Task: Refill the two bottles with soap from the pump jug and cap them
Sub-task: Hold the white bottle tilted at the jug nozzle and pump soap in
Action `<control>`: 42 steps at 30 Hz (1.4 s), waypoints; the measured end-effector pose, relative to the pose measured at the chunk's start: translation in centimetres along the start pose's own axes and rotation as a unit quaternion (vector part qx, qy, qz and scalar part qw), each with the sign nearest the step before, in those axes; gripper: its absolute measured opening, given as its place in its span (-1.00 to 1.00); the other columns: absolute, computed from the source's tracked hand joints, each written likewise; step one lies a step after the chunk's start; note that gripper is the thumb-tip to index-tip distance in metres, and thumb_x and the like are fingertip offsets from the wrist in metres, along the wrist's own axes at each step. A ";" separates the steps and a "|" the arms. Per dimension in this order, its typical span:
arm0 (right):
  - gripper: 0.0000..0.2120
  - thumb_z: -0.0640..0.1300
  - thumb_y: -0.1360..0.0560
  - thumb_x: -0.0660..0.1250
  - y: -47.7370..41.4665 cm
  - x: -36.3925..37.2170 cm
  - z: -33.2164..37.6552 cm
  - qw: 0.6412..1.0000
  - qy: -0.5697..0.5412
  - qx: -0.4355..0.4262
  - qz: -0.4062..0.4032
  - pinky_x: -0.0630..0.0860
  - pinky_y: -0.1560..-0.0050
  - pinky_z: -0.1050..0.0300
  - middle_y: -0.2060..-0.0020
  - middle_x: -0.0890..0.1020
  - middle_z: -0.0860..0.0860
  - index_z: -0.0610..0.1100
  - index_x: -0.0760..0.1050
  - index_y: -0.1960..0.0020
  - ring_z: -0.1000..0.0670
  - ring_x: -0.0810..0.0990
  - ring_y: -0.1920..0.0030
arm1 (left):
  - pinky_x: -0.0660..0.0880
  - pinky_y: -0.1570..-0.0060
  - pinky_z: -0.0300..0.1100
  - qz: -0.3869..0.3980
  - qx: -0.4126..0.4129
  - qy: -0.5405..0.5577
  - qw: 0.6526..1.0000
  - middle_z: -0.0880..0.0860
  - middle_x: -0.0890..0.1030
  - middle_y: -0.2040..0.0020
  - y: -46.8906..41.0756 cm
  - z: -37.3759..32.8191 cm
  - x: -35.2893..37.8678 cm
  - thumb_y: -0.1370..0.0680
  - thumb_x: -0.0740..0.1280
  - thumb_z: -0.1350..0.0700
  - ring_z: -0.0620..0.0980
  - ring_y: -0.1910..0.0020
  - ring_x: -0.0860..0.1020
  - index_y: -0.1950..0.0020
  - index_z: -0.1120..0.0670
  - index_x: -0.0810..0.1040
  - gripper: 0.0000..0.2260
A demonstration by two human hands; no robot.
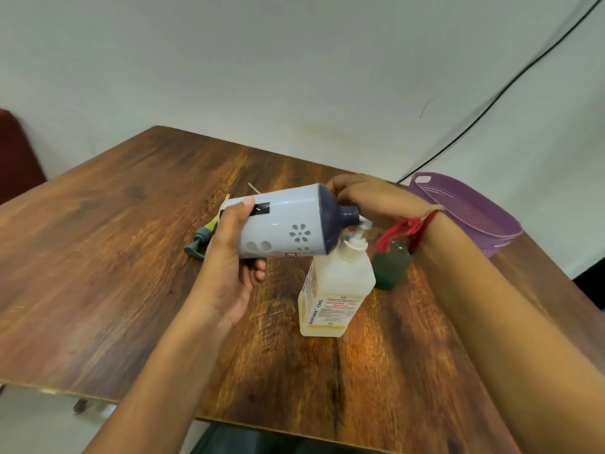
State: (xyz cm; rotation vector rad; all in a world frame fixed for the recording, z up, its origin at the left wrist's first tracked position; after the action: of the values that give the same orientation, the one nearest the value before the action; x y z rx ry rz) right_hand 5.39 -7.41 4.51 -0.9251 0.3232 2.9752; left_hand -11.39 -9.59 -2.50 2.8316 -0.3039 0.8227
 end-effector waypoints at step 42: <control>-0.52 -0.42 -0.51 0.00 -0.2 -0.1 -1.5 0.997 0.009 -0.012 -0.070 0.50 0.36 0.29 0.13 0.51 0.01 -0.08 0.36 -0.32 0.05 0.50 0.20 | 0.32 0.60 -0.37 -0.022 -0.021 -0.012 0.999 -0.02 0.52 0.41 0.7 0.8 -0.6 -0.49 0.24 -0.15 -0.15 0.53 0.35 0.10 -0.04 0.51 -0.79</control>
State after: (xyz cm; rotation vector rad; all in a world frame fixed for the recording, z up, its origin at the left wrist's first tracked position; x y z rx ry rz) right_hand 6.29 -7.55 3.31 -0.9347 0.2144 2.8517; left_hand -11.68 -10.39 -3.43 2.8010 -0.2581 0.7653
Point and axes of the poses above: each hand's wrist, its own y-axis away from the middle knuckle, its own x-axis out of the palm, z = x × y, the point moved 7 cm from there along -y, towards the middle knuckle
